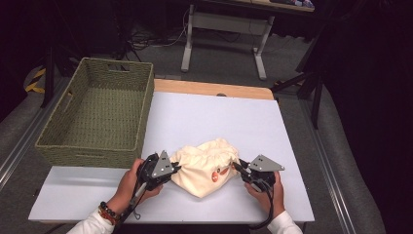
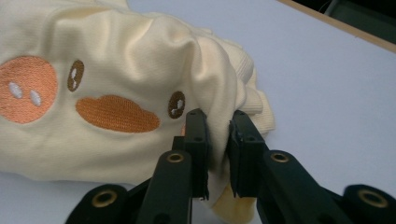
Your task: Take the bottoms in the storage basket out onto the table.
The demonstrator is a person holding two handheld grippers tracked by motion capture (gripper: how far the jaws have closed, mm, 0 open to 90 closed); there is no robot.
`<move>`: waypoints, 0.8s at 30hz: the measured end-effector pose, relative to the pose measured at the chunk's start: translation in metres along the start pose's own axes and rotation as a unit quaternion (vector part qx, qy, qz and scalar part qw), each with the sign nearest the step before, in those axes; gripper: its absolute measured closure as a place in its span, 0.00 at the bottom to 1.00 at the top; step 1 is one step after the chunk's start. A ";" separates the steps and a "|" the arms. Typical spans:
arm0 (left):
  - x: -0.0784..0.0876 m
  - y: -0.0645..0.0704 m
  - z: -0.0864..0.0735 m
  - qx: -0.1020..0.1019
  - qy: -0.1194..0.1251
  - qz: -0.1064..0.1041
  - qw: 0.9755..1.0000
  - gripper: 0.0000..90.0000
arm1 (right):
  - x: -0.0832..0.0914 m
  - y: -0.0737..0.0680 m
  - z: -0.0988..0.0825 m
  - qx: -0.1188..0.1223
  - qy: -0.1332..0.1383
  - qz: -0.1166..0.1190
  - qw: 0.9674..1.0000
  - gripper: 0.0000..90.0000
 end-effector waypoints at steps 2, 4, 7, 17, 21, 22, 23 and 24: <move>0.001 0.000 0.001 0.000 0.006 0.002 1.000 0.93 | 0.005 -0.002 0.002 0.006 0.010 -0.004 1.000 0.90; 0.002 -0.001 0.002 0.001 0.008 0.005 1.000 0.93 | 0.009 -0.004 0.005 0.012 0.020 -0.013 1.000 0.90; 0.004 -0.002 0.003 0.001 0.013 0.009 1.000 0.93 | 0.015 -0.006 0.008 0.018 0.036 -0.019 0.999 0.91; 0.012 -0.004 0.008 0.005 0.034 0.020 0.999 0.93 | 0.030 -0.013 0.017 0.025 0.064 -0.021 0.997 0.91; 0.016 -0.006 0.009 0.019 0.053 0.029 0.998 0.93 | 0.032 -0.014 0.019 0.027 0.066 -0.017 0.997 0.91; 0.017 -0.006 0.009 0.020 0.057 0.034 0.998 0.93 | 0.033 -0.015 0.020 0.027 0.069 -0.016 0.997 0.91; 0.018 -0.007 0.009 0.020 0.059 0.036 0.997 0.93 | 0.035 -0.016 0.021 0.028 0.073 -0.016 0.997 0.91; 0.018 -0.007 0.009 0.022 0.059 0.036 0.997 0.93 | 0.036 -0.017 0.022 0.030 0.076 -0.019 0.996 0.91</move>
Point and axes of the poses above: each handheld gripper's, and its own axes: x roughly backward along the jaws, z roughly out of its top, y roughly to its right, the point moved 2 cm from there along -x, roughly forward along the jaws, and after that the axes turned 12 degrees about z, right-handed, at the moved point
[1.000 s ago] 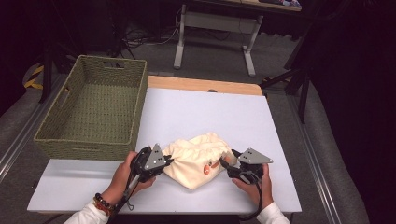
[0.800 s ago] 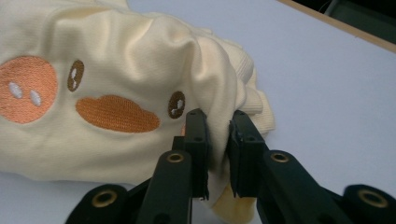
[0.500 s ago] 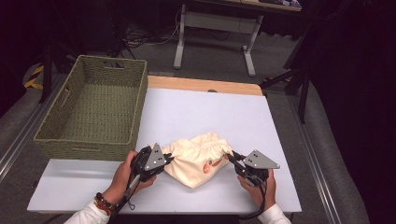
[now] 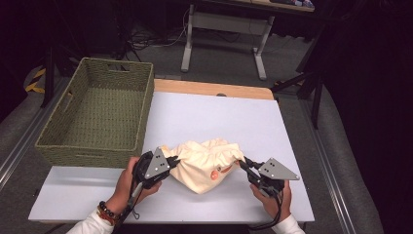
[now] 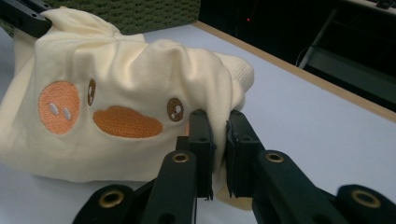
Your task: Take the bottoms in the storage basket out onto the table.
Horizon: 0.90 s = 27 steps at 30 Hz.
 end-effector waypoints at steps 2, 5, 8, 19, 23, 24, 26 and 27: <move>0.001 0.001 -0.001 0.003 -0.001 0.000 1.000 0.93 | 0.001 -0.001 0.003 -0.001 0.006 0.000 1.000 0.91; 0.002 0.000 -0.001 0.008 0.000 0.000 1.000 0.93 | -0.001 -0.001 0.004 0.000 0.009 0.001 1.000 0.91; 0.002 -0.003 -0.002 0.009 -0.002 0.001 1.000 0.93 | -0.004 0.001 0.003 -0.002 0.008 0.006 1.000 0.91; 0.003 -0.003 -0.003 0.006 0.000 0.000 1.000 0.93 | -0.008 0.003 -0.001 -0.007 0.005 0.004 1.000 0.91; 0.003 -0.003 -0.004 0.007 0.000 0.000 1.000 0.93 | -0.008 0.003 -0.001 -0.008 0.006 0.003 1.000 0.91; 0.003 -0.003 -0.004 0.007 0.000 0.000 1.000 0.93 | -0.008 0.003 -0.001 -0.007 0.006 0.004 1.000 0.91; 0.003 -0.003 -0.005 0.008 -0.001 -0.003 1.000 0.93 | -0.009 0.002 -0.001 -0.004 0.005 0.004 1.000 0.91; 0.003 -0.003 -0.005 0.006 -0.002 -0.002 1.000 0.93 | -0.009 0.002 -0.001 -0.003 0.005 0.003 1.000 0.91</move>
Point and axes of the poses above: each handheld gripper's, and its own axes: x roughly backward along the jaws, z roughly out of its top, y roughly to its right, the point moved 2 cm from there along -x, roughly forward along the jaws, and after that the axes turned 12 degrees about z, right-handed, at the moved point
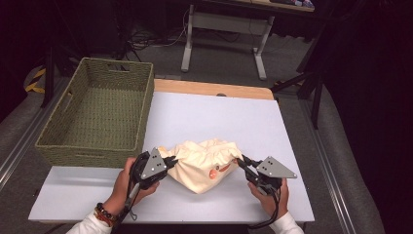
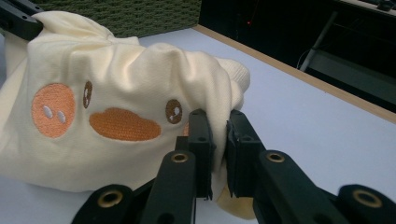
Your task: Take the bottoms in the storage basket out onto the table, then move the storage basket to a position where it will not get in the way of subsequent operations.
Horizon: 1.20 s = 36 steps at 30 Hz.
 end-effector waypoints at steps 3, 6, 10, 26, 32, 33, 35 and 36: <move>0.000 0.001 -0.001 0.003 -0.001 0.001 1.000 0.93 | -0.001 0.000 0.000 -0.001 0.000 0.001 1.000 0.91; 0.000 0.000 -0.002 0.002 -0.002 0.002 1.000 0.93 | -0.002 0.000 -0.001 -0.002 0.001 0.001 1.000 0.90; 0.000 -0.001 -0.002 0.002 -0.002 0.005 1.000 0.93 | -0.003 0.001 0.000 -0.004 0.004 0.000 1.000 0.90; 0.002 -0.002 0.002 0.007 0.011 0.018 1.000 0.94 | -0.002 0.004 0.000 -0.004 0.011 -0.002 1.000 0.91; 0.000 -0.003 0.005 0.006 0.018 0.022 1.000 0.94 | 0.000 0.007 0.002 -0.006 0.018 -0.004 1.000 0.91; 0.000 -0.003 0.005 0.007 0.018 0.022 1.000 0.94 | 0.001 0.007 0.002 -0.005 0.020 -0.004 1.000 0.91; 0.002 -0.003 0.006 0.006 0.021 0.023 0.999 0.94 | 0.002 0.007 0.004 -0.003 0.023 -0.005 1.000 0.91; 0.003 -0.003 0.006 0.008 0.023 0.023 0.999 0.94 | 0.002 0.006 0.005 -0.002 0.023 -0.005 1.000 0.91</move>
Point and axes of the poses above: each handheld gripper's, and its own axes: x roughly backward along the jaws, z roughly out of its top, y roughly to its right, the point moved 2 cm from there along -x, roughly forward along the jaws, and after that the axes turned 12 degrees about z, right-handed, at the moved point
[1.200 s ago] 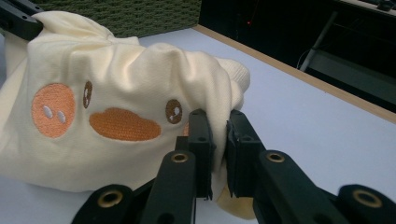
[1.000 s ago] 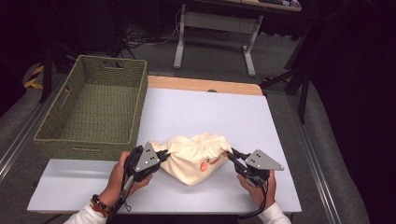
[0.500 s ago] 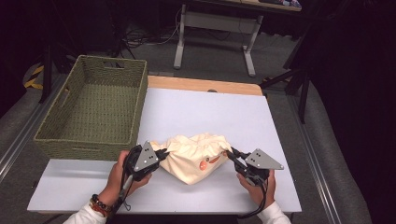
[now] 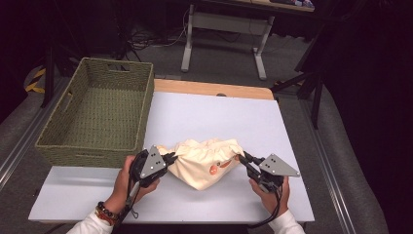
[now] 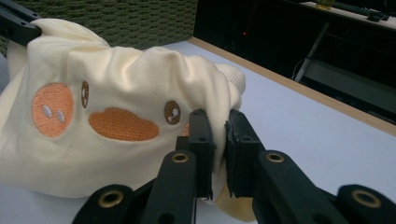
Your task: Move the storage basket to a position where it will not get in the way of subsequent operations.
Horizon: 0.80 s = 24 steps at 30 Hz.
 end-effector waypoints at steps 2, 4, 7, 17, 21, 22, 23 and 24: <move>0.002 0.000 0.001 0.001 0.004 0.000 1.000 0.94 | 0.002 -0.001 0.002 0.002 0.001 0.001 1.000 0.91; 0.004 0.001 0.004 0.000 0.008 -0.001 1.000 0.94 | 0.006 -0.002 0.005 0.005 0.005 -0.002 1.000 0.91; 0.009 0.001 0.010 0.002 0.017 -0.001 1.000 0.94 | 0.012 -0.005 0.010 0.010 0.012 -0.008 1.000 0.91; 0.024 -0.004 0.031 0.015 0.048 0.004 0.999 0.94 | 0.036 -0.013 0.037 0.010 0.031 -0.017 0.999 0.91; 0.025 -0.006 0.038 0.016 0.053 0.013 0.998 0.94 | 0.037 -0.010 0.045 0.009 0.023 -0.019 1.000 0.91; 0.024 -0.006 0.040 0.019 0.053 0.014 0.998 0.94 | 0.037 -0.008 0.047 0.009 0.021 -0.020 1.000 0.90; 0.023 -0.007 0.042 0.015 0.052 0.020 0.998 0.94 | 0.037 -0.007 0.050 0.008 0.024 -0.021 0.999 0.90; 0.022 -0.008 0.045 0.010 0.051 0.026 0.998 0.94 | 0.037 -0.005 0.052 0.007 0.026 -0.020 0.999 0.90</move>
Point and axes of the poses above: each handheld gripper's, and its own axes: x roughly backward along the jaws, z roughly out of its top, y roughly to its right, the point moved 2 cm from there along -x, roughly forward along the jaws, and after that the axes turned 12 degrees about z, right-handed, at the moved point
